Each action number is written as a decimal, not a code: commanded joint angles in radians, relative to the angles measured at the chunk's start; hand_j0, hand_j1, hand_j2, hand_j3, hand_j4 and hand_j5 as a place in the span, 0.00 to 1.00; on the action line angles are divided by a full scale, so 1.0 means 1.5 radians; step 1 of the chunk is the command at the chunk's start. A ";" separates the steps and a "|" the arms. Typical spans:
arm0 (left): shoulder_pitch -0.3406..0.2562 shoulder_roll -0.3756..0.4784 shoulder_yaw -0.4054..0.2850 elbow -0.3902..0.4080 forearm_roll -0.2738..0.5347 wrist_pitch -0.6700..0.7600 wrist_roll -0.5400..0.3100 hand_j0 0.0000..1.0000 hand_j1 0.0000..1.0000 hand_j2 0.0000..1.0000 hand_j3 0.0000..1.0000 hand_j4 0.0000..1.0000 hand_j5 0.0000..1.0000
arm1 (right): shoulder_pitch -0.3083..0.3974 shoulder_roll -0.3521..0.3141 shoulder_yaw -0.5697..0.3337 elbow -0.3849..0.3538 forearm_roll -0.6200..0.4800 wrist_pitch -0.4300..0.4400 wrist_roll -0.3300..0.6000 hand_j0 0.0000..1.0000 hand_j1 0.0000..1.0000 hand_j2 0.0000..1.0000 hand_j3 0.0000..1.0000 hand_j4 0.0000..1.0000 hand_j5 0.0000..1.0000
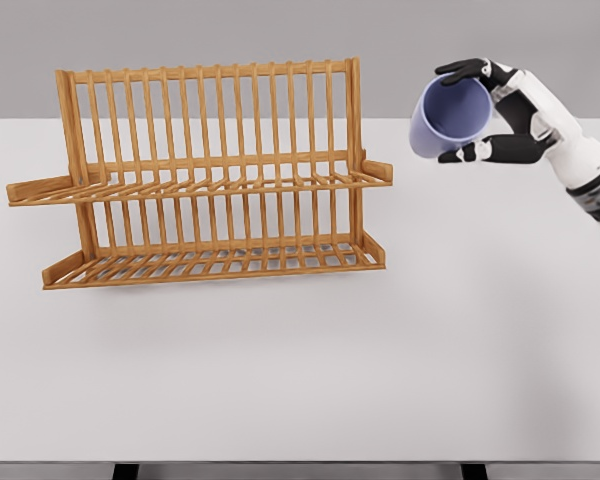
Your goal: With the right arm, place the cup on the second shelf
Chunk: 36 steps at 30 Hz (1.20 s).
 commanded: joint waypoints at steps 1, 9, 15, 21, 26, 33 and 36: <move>0.000 0.000 0.000 -0.001 0.000 0.000 0.000 1.00 1.00 1.00 1.00 1.00 1.00 | -0.003 0.010 0.007 0.001 -0.003 0.001 0.000 0.62 0.62 0.62 0.62 0.62 0.62; 0.000 0.000 0.000 0.000 0.000 0.000 0.000 1.00 1.00 1.00 1.00 1.00 1.00 | -0.025 0.038 0.021 0.016 0.009 0.001 0.000 0.62 0.62 0.62 0.62 0.62 0.62; 0.000 0.000 0.000 0.000 0.000 0.000 0.000 1.00 1.00 1.00 1.00 1.00 1.00 | -0.042 0.067 0.028 0.017 0.023 0.001 0.000 0.62 0.62 0.62 0.62 0.62 0.62; 0.000 0.000 0.000 0.000 0.000 0.000 0.000 1.00 1.00 1.00 1.00 1.00 1.00 | -0.060 0.095 0.045 0.017 0.033 0.001 0.000 0.62 0.62 0.62 0.62 0.62 0.62; 0.000 0.000 0.000 0.000 0.000 0.000 0.000 1.00 1.00 1.00 1.00 1.00 1.00 | -0.065 0.127 0.052 0.017 0.053 0.001 0.000 0.62 0.62 0.62 0.62 0.62 0.62; 0.000 0.000 0.000 0.000 0.000 0.000 0.000 1.00 1.00 1.00 1.00 1.00 1.00 | -0.068 0.157 0.062 0.015 0.078 0.001 0.000 0.62 0.62 0.62 0.62 0.62 0.62; 0.000 0.000 0.000 0.000 0.000 0.000 0.000 1.00 1.00 1.00 1.00 1.00 1.00 | -0.066 0.164 0.069 0.016 0.078 0.001 0.000 0.62 0.62 0.62 0.62 0.62 0.62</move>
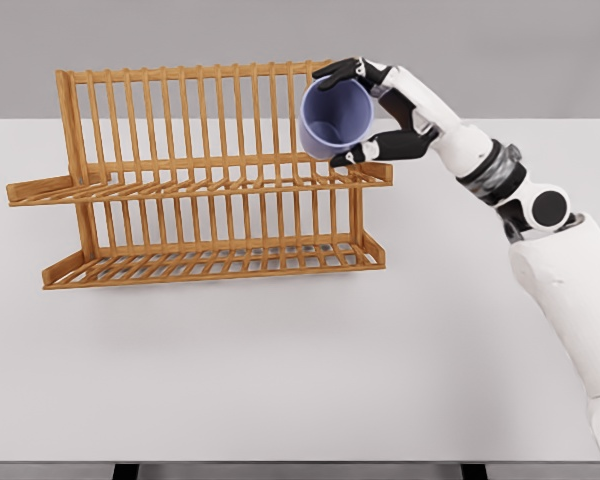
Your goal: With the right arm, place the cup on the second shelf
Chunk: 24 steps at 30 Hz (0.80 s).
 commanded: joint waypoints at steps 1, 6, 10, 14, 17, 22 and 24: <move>0.000 0.000 0.000 0.000 0.000 0.000 0.000 1.00 1.00 1.00 1.00 1.00 1.00 | 0.001 0.008 0.007 0.000 -0.004 0.001 0.000 0.62 0.62 0.62 0.62 0.62 0.62; 0.000 0.000 0.000 0.000 0.000 0.000 0.000 1.00 1.00 1.00 1.00 1.00 1.00 | 0.001 0.016 0.020 0.009 -0.003 0.001 0.000 0.62 0.62 0.62 0.62 0.62 0.62; 0.000 0.000 0.000 0.000 0.000 0.000 0.000 1.00 1.00 1.00 1.00 1.00 1.00 | 0.003 0.022 0.034 0.016 0.000 0.001 0.000 0.62 0.62 0.62 0.62 0.62 0.62; 0.000 0.000 0.000 0.000 0.000 0.000 0.000 1.00 1.00 1.00 1.00 1.00 1.00 | 0.003 0.024 0.037 0.024 0.003 0.001 0.000 0.63 0.63 0.63 0.63 0.63 0.63; 0.000 0.000 0.000 0.000 0.000 0.000 0.000 1.00 1.00 1.00 1.00 1.00 1.00 | 0.001 0.024 0.037 0.023 0.004 0.001 0.000 0.64 0.64 0.64 0.64 0.64 0.64; 0.000 0.000 -0.001 0.000 0.000 0.000 0.000 1.00 1.00 1.00 1.00 1.00 1.00 | -0.002 0.024 0.036 0.022 0.029 0.001 0.000 0.83 0.83 0.83 0.83 0.83 0.83; 0.000 0.000 0.000 0.000 0.000 0.000 0.000 1.00 1.00 1.00 1.00 1.00 1.00 | -0.003 0.024 0.036 0.021 0.040 0.001 0.000 1.00 1.00 1.00 1.00 1.00 1.00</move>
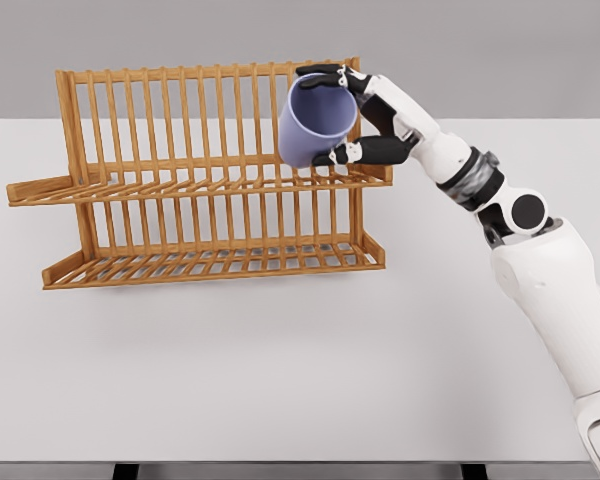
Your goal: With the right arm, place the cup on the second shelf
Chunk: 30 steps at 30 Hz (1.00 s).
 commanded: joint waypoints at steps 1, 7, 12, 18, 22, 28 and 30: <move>0.000 0.000 0.000 0.000 0.000 0.000 0.000 1.00 1.00 1.00 1.00 1.00 1.00 | 0.000 0.002 0.009 -0.001 0.054 -0.020 0.005 1.00 1.00 1.00 1.00 1.00 1.00; 0.000 0.000 0.000 0.000 0.000 0.000 0.000 1.00 1.00 1.00 1.00 1.00 1.00 | -0.003 0.001 0.009 -0.010 0.054 -0.020 0.005 1.00 1.00 1.00 1.00 1.00 1.00; 0.000 0.000 0.000 0.000 0.000 0.000 0.000 1.00 1.00 1.00 1.00 1.00 1.00 | -0.005 -0.005 0.009 -0.026 0.053 -0.020 0.005 1.00 1.00 1.00 1.00 1.00 1.00; 0.000 0.000 0.000 0.000 0.000 0.000 0.000 1.00 1.00 1.00 1.00 1.00 1.00 | -0.025 -0.026 0.005 -0.042 0.047 -0.020 0.005 1.00 1.00 1.00 1.00 1.00 1.00; 0.000 0.000 0.000 0.000 0.000 0.000 0.000 1.00 1.00 1.00 1.00 1.00 1.00 | -0.025 -0.056 0.002 -0.078 0.044 -0.020 0.005 1.00 1.00 1.00 1.00 1.00 1.00; 0.000 0.000 0.000 0.000 0.000 0.000 0.000 1.00 1.00 1.00 1.00 1.00 1.00 | -0.014 -0.165 -0.007 -0.125 -0.005 -0.020 0.005 1.00 1.00 1.00 1.00 1.00 1.00; 0.000 0.000 0.000 0.000 0.000 0.000 0.000 1.00 1.00 1.00 1.00 1.00 1.00 | 0.004 -0.223 -0.007 -0.148 -0.037 -0.020 0.005 1.00 1.00 1.00 1.00 1.00 1.00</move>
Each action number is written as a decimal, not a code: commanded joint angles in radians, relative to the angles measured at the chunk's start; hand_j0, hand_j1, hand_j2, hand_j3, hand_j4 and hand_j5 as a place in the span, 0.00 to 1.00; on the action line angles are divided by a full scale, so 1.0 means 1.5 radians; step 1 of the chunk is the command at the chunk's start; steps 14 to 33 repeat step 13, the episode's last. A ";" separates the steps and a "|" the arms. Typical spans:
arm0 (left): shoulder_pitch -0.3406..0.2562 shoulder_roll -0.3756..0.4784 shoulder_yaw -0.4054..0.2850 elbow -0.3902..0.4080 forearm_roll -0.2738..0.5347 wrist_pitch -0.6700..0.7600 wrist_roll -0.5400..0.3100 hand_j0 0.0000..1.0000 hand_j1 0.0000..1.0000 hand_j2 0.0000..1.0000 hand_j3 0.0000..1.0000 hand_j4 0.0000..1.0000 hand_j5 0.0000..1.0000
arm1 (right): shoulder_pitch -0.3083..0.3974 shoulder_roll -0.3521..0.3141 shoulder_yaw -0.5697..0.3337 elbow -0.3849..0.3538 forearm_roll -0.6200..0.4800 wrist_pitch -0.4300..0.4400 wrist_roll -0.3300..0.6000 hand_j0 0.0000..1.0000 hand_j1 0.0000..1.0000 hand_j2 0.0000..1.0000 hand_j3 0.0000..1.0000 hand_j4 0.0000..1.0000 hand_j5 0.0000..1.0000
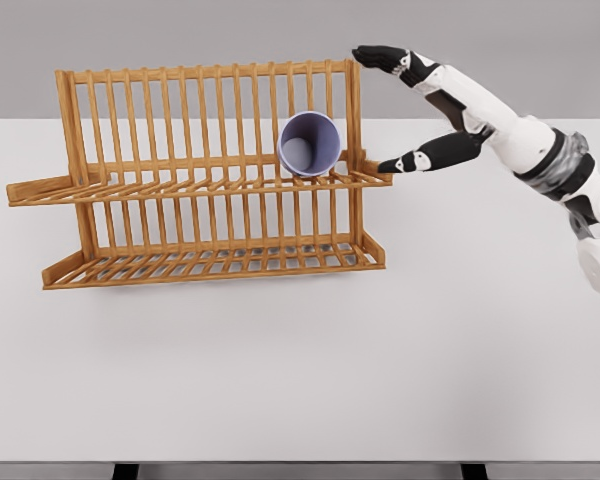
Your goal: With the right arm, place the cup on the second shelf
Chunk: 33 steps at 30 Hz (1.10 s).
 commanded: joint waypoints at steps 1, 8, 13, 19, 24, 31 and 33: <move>0.000 0.000 0.000 0.000 0.000 0.000 0.000 1.00 1.00 1.00 1.00 1.00 1.00 | 0.003 -0.081 -0.003 -0.030 -0.042 0.002 0.000 1.00 1.00 1.00 1.00 1.00 1.00; 0.000 0.000 0.000 0.000 0.000 0.000 0.000 1.00 1.00 1.00 1.00 1.00 1.00 | 0.165 -0.167 -0.084 -0.069 -0.046 0.002 0.000 1.00 1.00 1.00 1.00 1.00 1.00; 0.000 0.000 0.000 0.000 0.000 0.000 0.000 1.00 1.00 1.00 1.00 1.00 1.00 | 0.168 -0.165 -0.084 -0.069 -0.046 0.002 0.000 1.00 1.00 1.00 1.00 1.00 1.00; 0.000 0.000 0.000 0.000 0.000 0.000 0.000 1.00 1.00 1.00 1.00 1.00 1.00 | 0.168 -0.165 -0.084 -0.069 -0.046 0.002 0.000 1.00 1.00 1.00 1.00 1.00 1.00; 0.000 0.000 0.000 0.000 0.000 0.000 0.000 1.00 1.00 1.00 1.00 1.00 1.00 | 0.168 -0.165 -0.084 -0.069 -0.046 0.002 0.000 1.00 1.00 1.00 1.00 1.00 1.00; 0.000 0.000 0.000 0.000 0.000 0.000 0.000 1.00 1.00 1.00 1.00 1.00 1.00 | 0.168 -0.165 -0.084 -0.069 -0.046 0.002 0.000 1.00 1.00 1.00 1.00 1.00 1.00; 0.000 0.000 0.000 0.000 0.000 0.000 0.000 1.00 1.00 1.00 1.00 1.00 1.00 | 0.168 -0.165 -0.084 -0.069 -0.046 0.002 0.000 1.00 1.00 1.00 1.00 1.00 1.00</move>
